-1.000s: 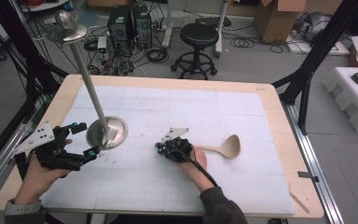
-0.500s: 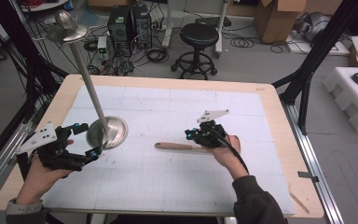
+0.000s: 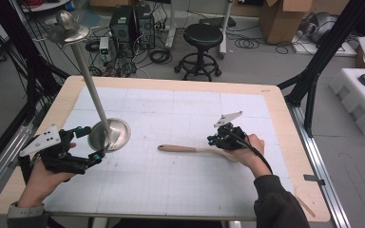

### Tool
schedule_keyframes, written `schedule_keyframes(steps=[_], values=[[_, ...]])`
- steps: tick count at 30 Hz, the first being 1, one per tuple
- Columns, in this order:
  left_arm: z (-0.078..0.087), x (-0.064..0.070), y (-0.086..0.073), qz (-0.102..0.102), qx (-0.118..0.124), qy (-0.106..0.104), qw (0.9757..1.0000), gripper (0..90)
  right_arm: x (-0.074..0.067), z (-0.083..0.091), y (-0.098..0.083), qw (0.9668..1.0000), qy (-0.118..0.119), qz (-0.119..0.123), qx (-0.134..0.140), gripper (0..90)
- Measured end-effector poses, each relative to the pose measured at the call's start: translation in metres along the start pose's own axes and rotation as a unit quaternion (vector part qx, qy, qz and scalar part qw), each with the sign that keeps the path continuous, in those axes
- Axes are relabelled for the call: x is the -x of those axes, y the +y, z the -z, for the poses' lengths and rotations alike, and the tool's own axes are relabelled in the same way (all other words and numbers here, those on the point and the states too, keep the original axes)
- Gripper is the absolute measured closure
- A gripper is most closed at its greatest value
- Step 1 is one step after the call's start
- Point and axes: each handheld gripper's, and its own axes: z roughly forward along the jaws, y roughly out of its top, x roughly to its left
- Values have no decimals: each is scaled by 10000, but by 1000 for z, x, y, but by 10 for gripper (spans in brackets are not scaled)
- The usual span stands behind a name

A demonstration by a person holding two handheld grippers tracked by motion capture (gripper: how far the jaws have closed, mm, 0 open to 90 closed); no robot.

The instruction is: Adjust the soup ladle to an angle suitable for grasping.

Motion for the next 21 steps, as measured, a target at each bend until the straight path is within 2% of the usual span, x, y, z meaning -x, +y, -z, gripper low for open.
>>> schedule_keyframes(steps=[6, 11, 15, 20, 21], values=[[-1, 1, 0, -2, -11, -4, 10000, 34, 2, -8, -2, 9996, 40, -53, -273, 897], [0, 0, 0, 2, 5, -1, 10000, 34, -1, -16, 0, 9983, -6, 71, -573, 897], [1, 0, 0, -3, 16, -7, 10000, 34, -4, -23, 3, 9972, -32, 219, -710, 898], [0, 1, 0, 5, 11, -9, 10000, 34, -5, -28, 4, 9951, -43, 309, -938, 900], [0, 1, 0, 1, 3, -4, 10000, 34, -5, -28, 4, 9953, -31, 264, -934, 900]])
